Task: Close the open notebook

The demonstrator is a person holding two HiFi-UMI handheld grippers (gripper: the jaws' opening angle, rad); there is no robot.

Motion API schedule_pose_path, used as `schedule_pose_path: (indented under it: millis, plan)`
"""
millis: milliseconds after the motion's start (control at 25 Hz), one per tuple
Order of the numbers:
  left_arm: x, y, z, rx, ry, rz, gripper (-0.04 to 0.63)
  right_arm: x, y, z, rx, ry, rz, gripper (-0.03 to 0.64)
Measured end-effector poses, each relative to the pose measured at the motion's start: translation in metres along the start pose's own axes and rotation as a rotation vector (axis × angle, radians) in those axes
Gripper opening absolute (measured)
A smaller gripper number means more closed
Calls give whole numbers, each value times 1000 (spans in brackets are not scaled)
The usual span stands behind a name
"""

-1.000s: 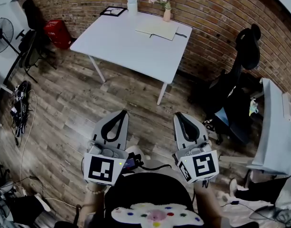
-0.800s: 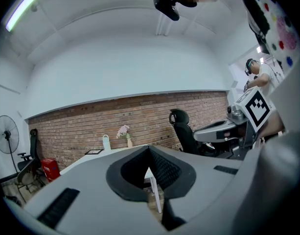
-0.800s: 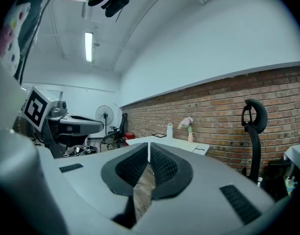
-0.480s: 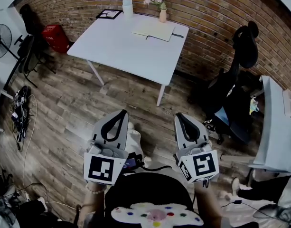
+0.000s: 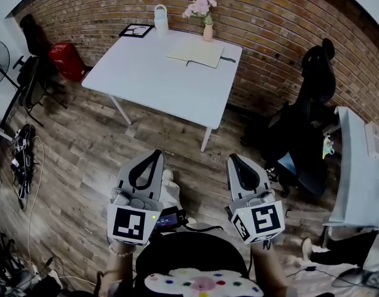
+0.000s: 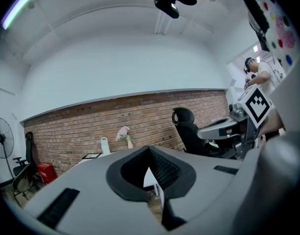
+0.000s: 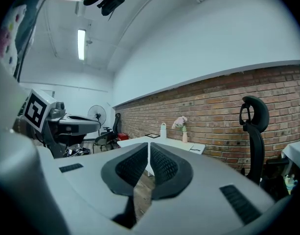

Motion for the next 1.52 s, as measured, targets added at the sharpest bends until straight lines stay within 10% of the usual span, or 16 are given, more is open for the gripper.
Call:
schedule_pose_path:
  millis: [1520]
  plan:
    - [16,179,207,-120,-39,-13,17,80,233,-9,-92,-23,76,40]
Point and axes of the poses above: the fingertips, and each gripper's own axes: y forward along the fingers, z to its left, x out of its top, the point moved 9 cm from there along -y, backward along the fingers, and after that the axes turned 6 degrees about z, right-handed, at the moved point
